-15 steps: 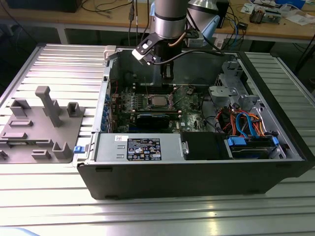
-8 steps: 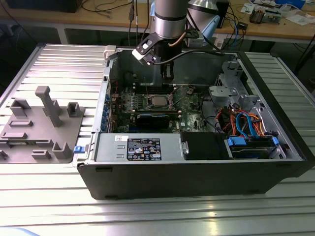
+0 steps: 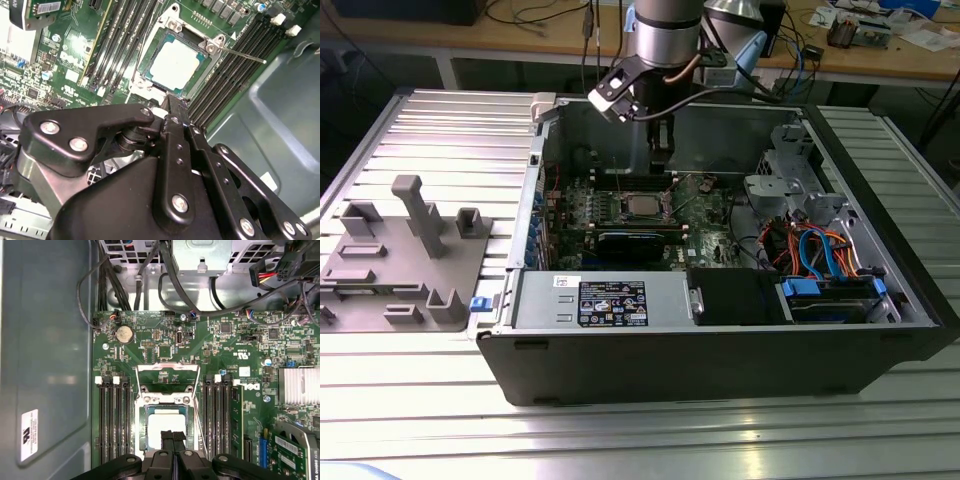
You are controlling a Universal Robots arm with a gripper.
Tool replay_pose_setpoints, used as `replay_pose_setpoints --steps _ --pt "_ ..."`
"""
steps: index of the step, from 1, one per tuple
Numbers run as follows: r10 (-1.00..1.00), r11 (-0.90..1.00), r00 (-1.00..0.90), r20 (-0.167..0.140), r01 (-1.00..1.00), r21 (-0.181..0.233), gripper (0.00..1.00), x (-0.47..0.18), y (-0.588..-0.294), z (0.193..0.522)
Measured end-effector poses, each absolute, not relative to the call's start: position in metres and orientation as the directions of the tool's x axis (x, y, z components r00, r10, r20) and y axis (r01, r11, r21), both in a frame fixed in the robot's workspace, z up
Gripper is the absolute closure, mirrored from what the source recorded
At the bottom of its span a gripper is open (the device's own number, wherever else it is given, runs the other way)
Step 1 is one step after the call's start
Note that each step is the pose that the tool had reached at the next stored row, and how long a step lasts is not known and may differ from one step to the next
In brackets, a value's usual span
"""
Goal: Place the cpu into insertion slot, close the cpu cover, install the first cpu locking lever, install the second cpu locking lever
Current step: 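Close the cpu cover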
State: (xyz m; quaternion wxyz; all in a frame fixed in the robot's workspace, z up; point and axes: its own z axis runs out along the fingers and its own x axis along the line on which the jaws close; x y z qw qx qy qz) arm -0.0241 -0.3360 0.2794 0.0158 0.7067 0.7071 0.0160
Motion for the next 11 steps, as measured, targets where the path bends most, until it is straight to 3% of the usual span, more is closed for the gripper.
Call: replay_pose_setpoints --steps 11 --pt "1.0 0.0 0.0 0.0 0.999 0.045 0.89 -0.0174 -0.3357 0.2795"
